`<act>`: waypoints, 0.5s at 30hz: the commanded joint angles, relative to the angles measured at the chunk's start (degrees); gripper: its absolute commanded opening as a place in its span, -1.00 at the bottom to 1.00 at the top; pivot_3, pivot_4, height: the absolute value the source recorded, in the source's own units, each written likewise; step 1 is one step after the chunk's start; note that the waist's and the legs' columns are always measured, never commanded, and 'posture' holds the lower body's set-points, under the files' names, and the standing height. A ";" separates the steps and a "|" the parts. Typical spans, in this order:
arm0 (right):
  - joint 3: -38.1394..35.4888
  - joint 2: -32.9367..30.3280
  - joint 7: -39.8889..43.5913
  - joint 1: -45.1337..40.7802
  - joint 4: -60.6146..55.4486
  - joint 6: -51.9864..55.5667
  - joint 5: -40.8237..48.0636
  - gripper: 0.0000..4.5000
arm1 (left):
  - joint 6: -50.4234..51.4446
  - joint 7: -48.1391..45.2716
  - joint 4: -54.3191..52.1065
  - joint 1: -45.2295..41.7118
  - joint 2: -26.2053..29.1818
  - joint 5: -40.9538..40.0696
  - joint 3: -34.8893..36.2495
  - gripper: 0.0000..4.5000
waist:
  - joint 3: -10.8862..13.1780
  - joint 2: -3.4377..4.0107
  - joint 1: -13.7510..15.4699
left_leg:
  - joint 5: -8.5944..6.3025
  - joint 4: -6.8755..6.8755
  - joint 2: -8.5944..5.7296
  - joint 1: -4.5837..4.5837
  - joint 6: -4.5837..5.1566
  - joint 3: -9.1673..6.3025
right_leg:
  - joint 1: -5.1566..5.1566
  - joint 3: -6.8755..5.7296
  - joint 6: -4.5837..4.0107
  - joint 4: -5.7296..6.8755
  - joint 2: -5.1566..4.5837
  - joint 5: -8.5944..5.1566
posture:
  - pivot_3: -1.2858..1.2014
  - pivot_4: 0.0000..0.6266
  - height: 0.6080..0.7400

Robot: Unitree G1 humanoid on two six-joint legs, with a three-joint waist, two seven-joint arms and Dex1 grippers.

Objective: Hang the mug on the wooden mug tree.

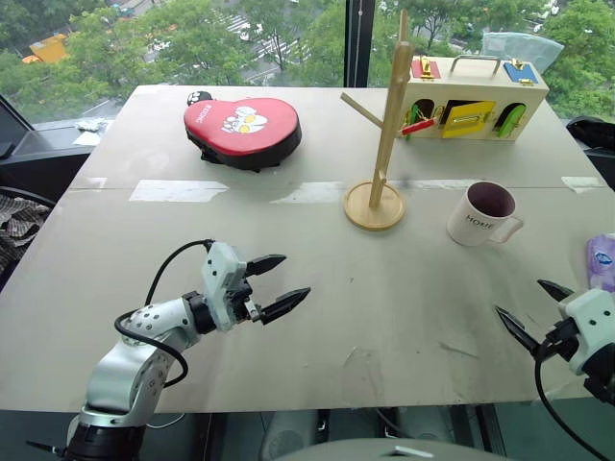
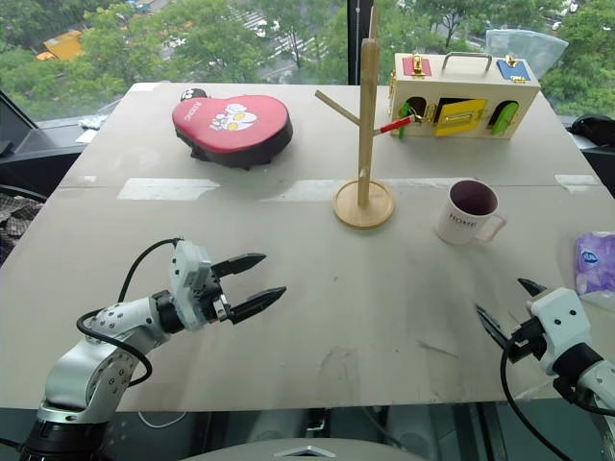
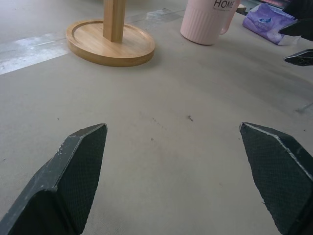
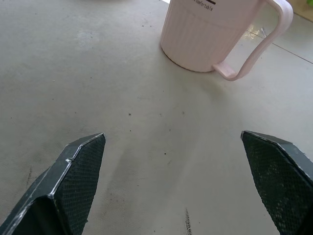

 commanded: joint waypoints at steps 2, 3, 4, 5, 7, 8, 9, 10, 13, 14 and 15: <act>0.34 4.14 -8.77 -4.16 -4.25 5.04 -0.52 1.00 | -0.03 -3.37 -3.95 -2.93 1.06 -4.12 0.95 0.98 | 0.01 -0.07 -0.01 | 0.00 0.00 0.00 0.00 0.00 0.00 | 0.00 0.00 0.00 0.00 0.00 0.00 | 0.03 -0.52 0.87; 0.91 5.81 -12.19 -5.92 -5.49 7.69 -0.87 1.00 | -0.33 -5.04 -4.94 -3.78 1.44 -5.24 0.78 0.98 | 0.02 -0.05 -0.04 | 0.01 -0.02 0.01 -0.01 -0.01 -0.04 | -0.01 -0.04 0.00 0.01 -0.01 0.00 | 0.03 -0.52 0.87; 1.22 7.27 -14.86 -7.65 -6.01 9.96 -1.32 1.00 | -0.19 -6.46 -6.02 -4.53 1.93 -6.26 0.48 0.98 | 0.03 0.03 -0.08 | -0.09 0.00 0.02 -0.03 -0.21 -0.07 | -0.02 -0.06 -0.01 0.01 -0.02 0.00 | 0.03 -0.52 0.87; 1.20 8.15 -16.21 -8.67 -5.97 10.74 -1.72 1.00 | -0.05 -7.18 -6.74 -4.87 2.24 -6.69 0.21 0.98 | 0.02 0.10 -0.08 | -0.13 0.01 0.01 -0.02 -0.28 -0.06 | -0.02 -0.06 -0.01 0.01 -0.05 0.00 | 0.03 -0.52 0.87; 0.94 9.92 -19.01 -10.89 -5.94 12.64 -1.72 1.00 | 0.13 -8.54 -7.80 -5.41 2.87 -7.36 -0.34 0.98 | -0.01 0.16 -0.08 | -0.14 0.00 -0.01 -0.01 -0.29 -0.03 | -0.01 -0.06 -0.01 0.01 -0.08 0.01 | 0.03 -0.52 0.87; 0.71 10.66 -20.28 -12.06 -5.76 14.01 -1.30 1.00 | 0.06 -9.01 -8.17 -5.54 3.13 -7.35 -0.59 0.98 | -0.02 0.18 -0.08 | -0.14 0.00 -0.04 -0.01 -0.28 -0.01 | -0.01 -0.05 -0.01 0.01 -0.10 0.01 | 0.03 -0.52 0.87; 0.62 11.20 -21.49 -13.20 -5.42 15.11 -1.31 1.00 | 0.09 -9.29 -8.51 -5.67 3.31 -7.30 -0.81 0.98 | -0.01 0.18 -0.08 | -0.13 0.00 -0.06 -0.02 -0.27 0.02 | -0.01 -0.05 -0.01 0.01 -0.10 0.01 | 0.03 -0.52 0.87; 0.92 11.76 -22.92 -15.10 -4.04 15.76 -1.77 1.00 | 0.17 -9.26 -8.93 -5.96 3.29 -7.24 -1.08 0.98 | 0.01 0.19 -0.08 | 0.00 -0.01 -0.06 -0.03 -0.04 0.03 | 0.00 -0.05 -0.01 0.01 -0.09 0.01 | 0.03 -0.52 0.87; 1.36 12.89 -25.58 -19.20 -0.71 16.60 -2.72 1.00 | 0.14 -9.24 -9.64 -6.49 3.36 -7.26 -1.39 0.98 | 0.02 0.20 -0.11 | 0.02 -0.01 -0.08 -0.04 -0.02 0.07 | 0.00 -0.05 0.01 0.01 -0.04 0.01 | 0.03 -0.52 0.87; 1.45 13.10 -25.86 -20.29 0.17 16.76 -2.57 1.00 | 0.07 -9.29 -9.81 -6.63 3.47 -7.37 -1.34 0.98 | 0.02 0.21 -0.11 | 0.02 -0.01 -0.08 -0.04 -0.02 0.07 | 0.01 -0.06 0.02 0.01 -0.01 0.01 | 0.03 -0.52 0.87; 1.75 13.21 -26.23 -21.50 1.25 16.60 -2.80 1.00 | 0.12 -9.32 -10.02 -6.76 3.54 -7.73 -1.19 0.98 | 0.02 0.21 -0.08 | 0.02 -0.01 -0.08 -0.04 -0.02 0.07 | 0.01 -0.05 0.02 0.02 0.01 0.01 | 0.03 -0.52 0.87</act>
